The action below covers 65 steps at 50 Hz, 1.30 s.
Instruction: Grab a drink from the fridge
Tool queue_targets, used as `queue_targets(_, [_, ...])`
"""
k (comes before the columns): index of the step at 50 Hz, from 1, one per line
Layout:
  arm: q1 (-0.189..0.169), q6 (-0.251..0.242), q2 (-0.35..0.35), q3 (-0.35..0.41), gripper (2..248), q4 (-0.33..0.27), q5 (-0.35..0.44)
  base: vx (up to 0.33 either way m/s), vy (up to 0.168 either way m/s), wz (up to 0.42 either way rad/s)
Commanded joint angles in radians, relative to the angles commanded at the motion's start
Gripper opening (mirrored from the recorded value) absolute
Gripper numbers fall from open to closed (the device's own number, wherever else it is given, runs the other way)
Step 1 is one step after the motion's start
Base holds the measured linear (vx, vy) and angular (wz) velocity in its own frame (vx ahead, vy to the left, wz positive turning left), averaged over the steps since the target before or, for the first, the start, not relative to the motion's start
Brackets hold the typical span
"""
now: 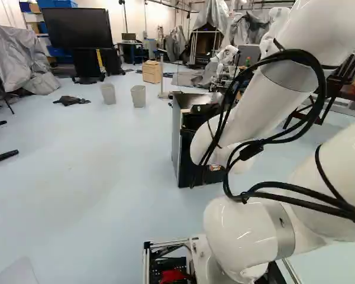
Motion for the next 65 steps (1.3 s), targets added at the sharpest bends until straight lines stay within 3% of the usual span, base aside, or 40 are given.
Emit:
queue_targets(61, [0.000, 0.000, 0.000, 0.000, 247, 0.000, 0.000, 0.076, 0.076, -0.014])
queue_targets(65, [0.010, 0.000, -0.025, -0.022, 247, 0.000, 0.000, 0.064, 0.041, -0.008])
